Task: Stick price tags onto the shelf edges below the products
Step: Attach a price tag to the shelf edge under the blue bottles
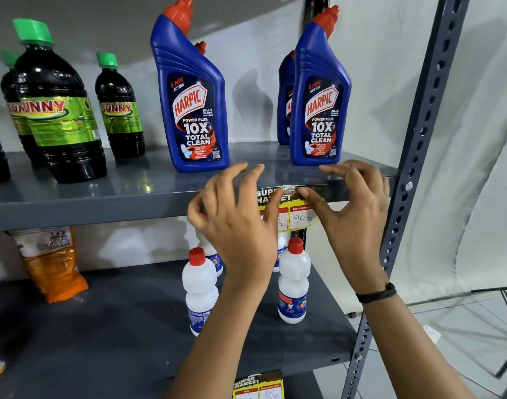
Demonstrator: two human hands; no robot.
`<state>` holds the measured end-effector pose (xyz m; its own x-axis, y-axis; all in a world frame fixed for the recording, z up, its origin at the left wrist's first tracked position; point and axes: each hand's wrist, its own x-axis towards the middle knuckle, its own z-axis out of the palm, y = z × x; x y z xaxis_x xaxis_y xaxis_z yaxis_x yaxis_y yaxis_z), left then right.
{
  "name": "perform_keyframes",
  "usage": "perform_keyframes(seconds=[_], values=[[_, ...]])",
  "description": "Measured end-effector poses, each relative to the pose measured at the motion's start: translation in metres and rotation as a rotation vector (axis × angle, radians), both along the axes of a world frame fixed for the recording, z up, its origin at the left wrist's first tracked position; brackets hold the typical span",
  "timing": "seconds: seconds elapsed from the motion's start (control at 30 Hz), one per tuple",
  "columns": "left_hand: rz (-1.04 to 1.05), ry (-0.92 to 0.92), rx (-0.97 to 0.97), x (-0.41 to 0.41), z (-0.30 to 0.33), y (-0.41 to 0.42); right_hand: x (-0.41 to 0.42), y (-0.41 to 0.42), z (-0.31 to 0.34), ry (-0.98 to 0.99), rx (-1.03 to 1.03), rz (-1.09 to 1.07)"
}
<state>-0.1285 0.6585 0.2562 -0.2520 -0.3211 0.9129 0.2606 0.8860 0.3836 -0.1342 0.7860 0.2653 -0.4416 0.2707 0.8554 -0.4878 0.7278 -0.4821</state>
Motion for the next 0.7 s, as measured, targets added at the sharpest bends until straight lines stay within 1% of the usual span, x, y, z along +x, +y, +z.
perform_keyframes(seconds=[0.1,0.2,0.53,0.7], values=[[-0.072,-0.085,-0.133,-0.0056,0.0062,-0.0014,-0.0022,0.0017,-0.0015,-0.031,0.104,-0.018],[-0.075,-0.152,-0.176,-0.0071,0.0080,-0.0002,-0.0032,0.0038,-0.0032,-0.044,0.142,-0.021],[-0.036,-0.137,-0.220,-0.0074,0.0090,-0.0006,-0.0010,0.0023,-0.0031,-0.048,0.130,-0.028],[-0.042,-0.179,-0.270,-0.0038,0.0121,-0.0036,-0.0004,0.0008,-0.0020,-0.049,0.119,-0.036]])
